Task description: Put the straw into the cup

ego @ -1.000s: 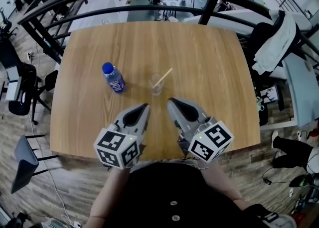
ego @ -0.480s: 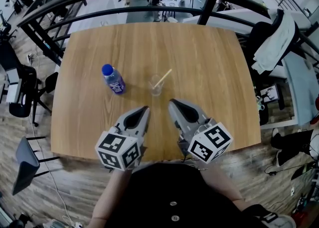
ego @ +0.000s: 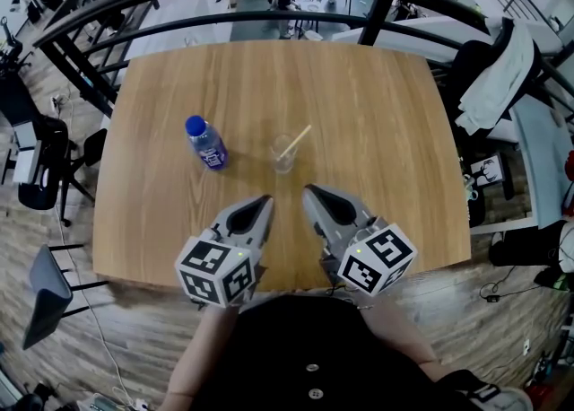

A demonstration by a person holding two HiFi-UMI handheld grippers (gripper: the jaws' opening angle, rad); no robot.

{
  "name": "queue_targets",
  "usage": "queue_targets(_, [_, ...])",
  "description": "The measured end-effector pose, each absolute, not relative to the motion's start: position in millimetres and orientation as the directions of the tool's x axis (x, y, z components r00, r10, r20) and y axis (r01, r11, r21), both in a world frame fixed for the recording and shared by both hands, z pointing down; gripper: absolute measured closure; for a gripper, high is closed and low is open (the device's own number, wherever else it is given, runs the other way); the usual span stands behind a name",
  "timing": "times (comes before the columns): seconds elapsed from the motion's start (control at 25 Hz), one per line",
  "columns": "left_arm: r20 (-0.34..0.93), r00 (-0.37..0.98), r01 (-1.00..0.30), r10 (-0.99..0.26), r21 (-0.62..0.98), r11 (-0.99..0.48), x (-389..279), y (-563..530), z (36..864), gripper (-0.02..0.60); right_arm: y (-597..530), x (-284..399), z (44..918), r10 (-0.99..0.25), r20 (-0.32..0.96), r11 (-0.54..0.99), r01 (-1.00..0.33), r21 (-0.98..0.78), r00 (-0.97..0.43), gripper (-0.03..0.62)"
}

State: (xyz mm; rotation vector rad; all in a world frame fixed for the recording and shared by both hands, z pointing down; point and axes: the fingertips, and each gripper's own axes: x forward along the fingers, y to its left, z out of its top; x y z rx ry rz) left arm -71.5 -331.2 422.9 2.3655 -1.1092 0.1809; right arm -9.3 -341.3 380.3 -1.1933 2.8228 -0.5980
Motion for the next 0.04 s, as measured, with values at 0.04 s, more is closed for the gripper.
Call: queue_targets(0.04, [0.33,0.656,-0.749,-0.679,0.396,-0.531,-71.7,-330.9,423.7,0.563,-340.9,-9.7,381.1,-0.693,0.131,0.635,-0.687,-0.354,-0.709,0.595])
